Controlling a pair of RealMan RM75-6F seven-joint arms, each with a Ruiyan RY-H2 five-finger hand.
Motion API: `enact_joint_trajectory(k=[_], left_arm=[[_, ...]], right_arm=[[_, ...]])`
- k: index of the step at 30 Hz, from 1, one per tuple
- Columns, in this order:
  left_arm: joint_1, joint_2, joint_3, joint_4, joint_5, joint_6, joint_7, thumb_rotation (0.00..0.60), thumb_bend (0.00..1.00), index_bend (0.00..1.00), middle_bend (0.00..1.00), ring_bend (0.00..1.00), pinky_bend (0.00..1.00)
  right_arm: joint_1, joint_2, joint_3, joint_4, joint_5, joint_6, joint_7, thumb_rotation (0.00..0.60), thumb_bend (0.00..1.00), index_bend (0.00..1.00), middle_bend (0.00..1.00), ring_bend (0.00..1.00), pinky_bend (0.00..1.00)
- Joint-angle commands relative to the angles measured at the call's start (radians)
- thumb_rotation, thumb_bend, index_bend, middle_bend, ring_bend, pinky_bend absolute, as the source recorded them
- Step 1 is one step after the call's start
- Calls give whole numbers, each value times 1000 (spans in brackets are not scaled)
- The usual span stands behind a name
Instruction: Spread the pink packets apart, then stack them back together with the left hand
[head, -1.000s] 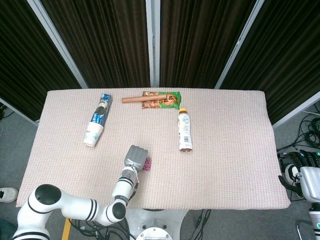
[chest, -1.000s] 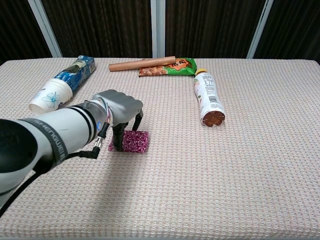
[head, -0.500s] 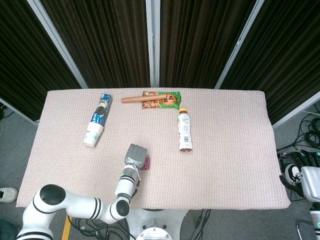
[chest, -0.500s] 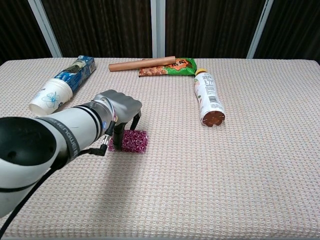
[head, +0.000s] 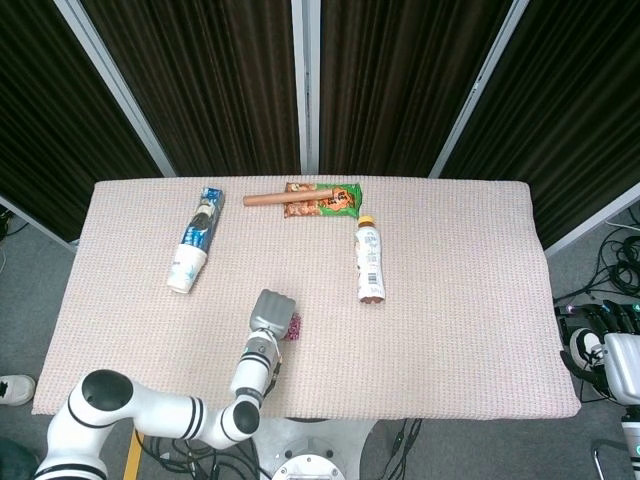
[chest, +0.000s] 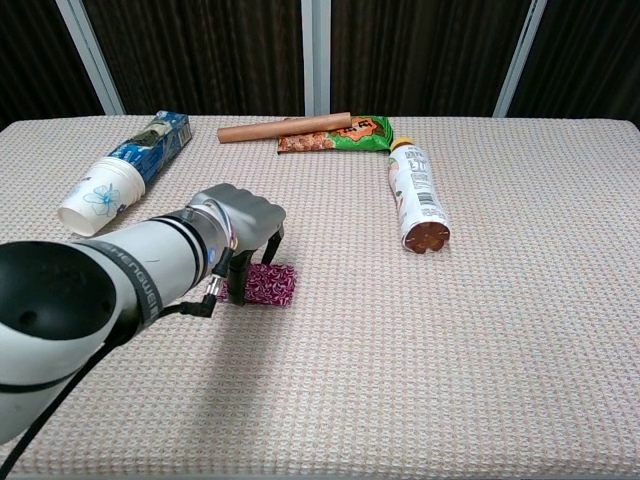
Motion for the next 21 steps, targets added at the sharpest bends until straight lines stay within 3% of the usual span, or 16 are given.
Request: enact_joint_trajectory(k=[1,21], left_arm=[[1,1,0,3,-2,-3,2,600,205,472,890,855,979],[0,-8,-3,7,-3,-6,5,600,201,427,890,855,979]], right_arm=[[1,0,0,-1,-1,-1,0,509,165,251,212,108,128],[-2,4,-1,-5,2,-1,-4,511,167,252,212,108,128]])
